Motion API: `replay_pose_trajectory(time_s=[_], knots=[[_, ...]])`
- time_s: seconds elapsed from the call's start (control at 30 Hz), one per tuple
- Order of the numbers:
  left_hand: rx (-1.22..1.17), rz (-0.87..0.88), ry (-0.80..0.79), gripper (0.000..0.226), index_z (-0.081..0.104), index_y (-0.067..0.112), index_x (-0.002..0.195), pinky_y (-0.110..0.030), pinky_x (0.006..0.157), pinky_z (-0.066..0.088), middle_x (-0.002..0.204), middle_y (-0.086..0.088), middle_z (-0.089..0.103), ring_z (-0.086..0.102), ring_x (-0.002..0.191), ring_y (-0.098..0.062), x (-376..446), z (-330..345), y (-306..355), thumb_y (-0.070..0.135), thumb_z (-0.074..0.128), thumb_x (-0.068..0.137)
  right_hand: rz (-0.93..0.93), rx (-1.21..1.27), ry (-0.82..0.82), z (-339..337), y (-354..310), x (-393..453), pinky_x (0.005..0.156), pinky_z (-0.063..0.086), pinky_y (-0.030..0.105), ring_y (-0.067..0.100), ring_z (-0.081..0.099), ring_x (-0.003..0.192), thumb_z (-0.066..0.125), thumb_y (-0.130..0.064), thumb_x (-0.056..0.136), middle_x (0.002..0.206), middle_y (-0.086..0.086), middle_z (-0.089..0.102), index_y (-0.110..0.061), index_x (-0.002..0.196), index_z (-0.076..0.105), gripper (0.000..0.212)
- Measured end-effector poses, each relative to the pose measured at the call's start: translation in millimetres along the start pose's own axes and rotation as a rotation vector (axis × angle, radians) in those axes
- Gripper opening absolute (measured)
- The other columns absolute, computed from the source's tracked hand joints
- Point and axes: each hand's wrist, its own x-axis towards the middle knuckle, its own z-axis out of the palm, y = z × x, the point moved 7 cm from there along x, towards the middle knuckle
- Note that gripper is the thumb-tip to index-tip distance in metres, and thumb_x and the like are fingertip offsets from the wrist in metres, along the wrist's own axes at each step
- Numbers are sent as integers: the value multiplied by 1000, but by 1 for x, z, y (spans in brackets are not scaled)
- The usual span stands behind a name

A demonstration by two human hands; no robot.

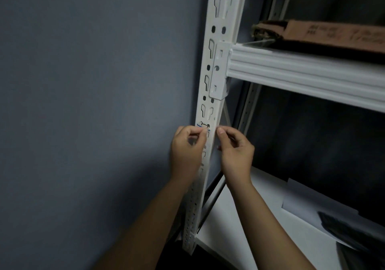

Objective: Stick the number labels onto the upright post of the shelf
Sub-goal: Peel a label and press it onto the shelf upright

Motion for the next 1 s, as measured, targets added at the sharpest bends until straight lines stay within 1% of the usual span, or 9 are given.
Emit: replay_pose_trajectory(time_s=[0.1,0.23,0.37,0.47,0.57,0.63,0.7,0.77,1.0], knots=[[44,49,34,7,63,21,83,-8,67,43,92,3,57,56,77,5,5,-8,1,15,65,87,-66,-93,-16,-1,-3,-3,81,53,19,1,65,89,67,-10,88,94,-6,71,-22,90,71,13],[48,59,17,18,55,25,102,-19,76,47,106,7,49,53,94,-5,14,-8,0,20,65,87,-196,-195,48,1,-13,-14,74,44,4,-8,59,92,69,-10,86,99,-8,65,-20,92,73,11],[-70,-97,-169,38,49,21,126,-24,96,44,128,4,51,49,118,-7,25,4,-16,21,62,90,-34,9,128,8,-4,-17,76,50,12,-1,63,85,69,-10,86,96,-1,68,-20,89,71,10],[-175,-143,-301,50,41,12,138,-27,103,43,136,-1,52,50,122,-9,30,12,-20,13,59,91,5,83,151,9,-1,-18,71,50,14,-2,62,74,70,-7,85,86,0,68,-14,90,69,8],[-263,-154,-393,52,39,10,140,-14,93,45,127,1,57,56,113,-4,30,15,-18,7,57,92,-210,-146,115,10,-15,-21,70,46,10,-4,59,76,71,-7,85,89,-2,64,-12,87,70,5],[-310,-168,-431,51,38,9,141,-14,93,46,125,-1,59,58,111,-6,32,18,-17,5,54,93,-421,-379,106,11,-26,-21,72,45,8,-5,57,81,71,-9,85,92,-9,59,-11,89,72,5],[-323,-163,-464,46,42,8,137,-18,97,45,124,-4,61,60,111,-8,34,20,-17,4,53,93,-563,-559,92,15,-31,-20,73,50,18,0,57,83,71,-12,86,94,-8,58,-10,92,73,7],[-320,-141,-486,37,50,13,128,-14,93,45,118,-1,63,61,106,-2,35,20,-16,3,54,92,-674,-677,83,19,-33,-20,68,53,28,12,62,81,71,-11,85,94,0,62,-8,93,73,8],[-342,-93,-519,31,55,26,110,-9,86,45,106,13,64,62,98,7,38,21,-15,2,58,90,-924,-955,144,27,-39,-26,51,51,30,21,63,67,72,-14,82,83,5,66,-8,87,74,8]])
